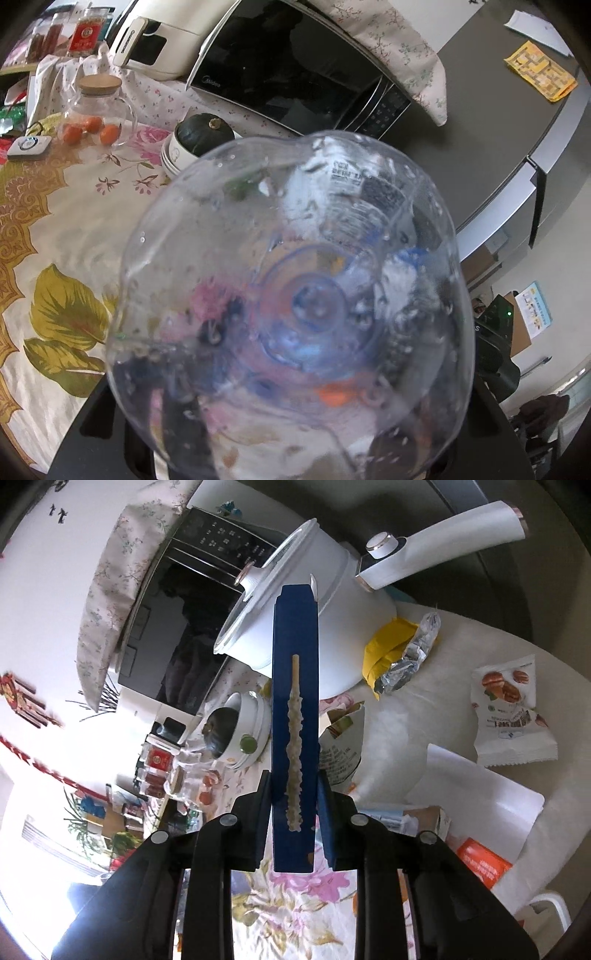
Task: Collect trash
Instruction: 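Lift the bottle with the left gripper while the right gripper grasps the blue box, then raise the blue box with the right gripper while the left gripper holds the bottle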
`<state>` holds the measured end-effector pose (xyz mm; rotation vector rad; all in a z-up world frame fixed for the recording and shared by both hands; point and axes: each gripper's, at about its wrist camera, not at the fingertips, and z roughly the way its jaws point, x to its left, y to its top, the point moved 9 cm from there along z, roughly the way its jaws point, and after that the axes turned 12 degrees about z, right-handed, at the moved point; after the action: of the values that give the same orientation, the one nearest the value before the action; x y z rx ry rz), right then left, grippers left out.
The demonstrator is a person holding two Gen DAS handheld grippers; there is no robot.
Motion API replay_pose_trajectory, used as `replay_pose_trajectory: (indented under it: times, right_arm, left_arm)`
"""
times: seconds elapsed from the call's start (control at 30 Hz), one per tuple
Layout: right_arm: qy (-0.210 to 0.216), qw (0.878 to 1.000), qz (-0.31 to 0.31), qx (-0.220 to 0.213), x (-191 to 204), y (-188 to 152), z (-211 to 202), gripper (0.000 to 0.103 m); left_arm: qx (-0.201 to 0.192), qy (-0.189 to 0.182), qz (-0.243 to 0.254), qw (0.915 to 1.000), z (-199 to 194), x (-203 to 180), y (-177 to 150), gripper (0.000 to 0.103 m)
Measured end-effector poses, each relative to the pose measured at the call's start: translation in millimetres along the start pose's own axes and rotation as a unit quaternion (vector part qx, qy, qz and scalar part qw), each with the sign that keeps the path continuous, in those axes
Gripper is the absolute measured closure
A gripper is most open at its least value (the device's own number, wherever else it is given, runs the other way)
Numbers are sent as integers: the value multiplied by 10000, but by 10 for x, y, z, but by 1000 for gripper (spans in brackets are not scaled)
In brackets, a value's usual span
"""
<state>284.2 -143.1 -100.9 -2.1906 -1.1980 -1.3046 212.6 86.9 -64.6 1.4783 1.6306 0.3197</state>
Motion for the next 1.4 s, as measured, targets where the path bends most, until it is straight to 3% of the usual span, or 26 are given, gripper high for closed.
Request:
replay_pose_trajectory:
  times: [0.13, 0.2, 0.27, 0.5, 0.67, 0.87, 1.03, 1.27, 1.4]
  right_arm:
    - [-97, 9990, 221, 378, -92, -95, 37, 73]
    - [-279, 9988, 334, 240, -218, -61, 57, 53]
    - [-399, 9972, 613, 186, -411, 1, 82, 50]
    - [-443, 9940, 999, -2, -658, 178, 95, 47]
    - [-185, 9947, 1013, -35, -547, 188, 37, 47]
    - [-225, 9952, 945, -83, -474, 183, 33, 47]
    - [74, 9872, 1482, -578, -652, 483, -273, 47]
    - [-6, 9785, 1752, -1084, -944, 791, -632, 46]
    - [61, 9837, 1679, -638, -920, 739, -440, 45]
  left_arm:
    - [16, -28, -74, 10000, -16, 27, -8, 53]
    - [21, -14, -87, 10000, -19, 38, -13, 53]
    - [37, -25, -109, 9999, -17, 42, -17, 53]
    - [94, -25, -148, 9998, 6, 82, -31, 53]
    - [144, -16, -177, 9997, 26, 120, -39, 53]
    - [172, -43, -219, 9996, 20, 147, -44, 53]
    - [147, -17, -212, 9997, -14, 176, -35, 53]
    - [227, -65, -321, 9992, 18, 239, -47, 53]
    - [291, -80, -332, 9990, 73, 227, -67, 53]
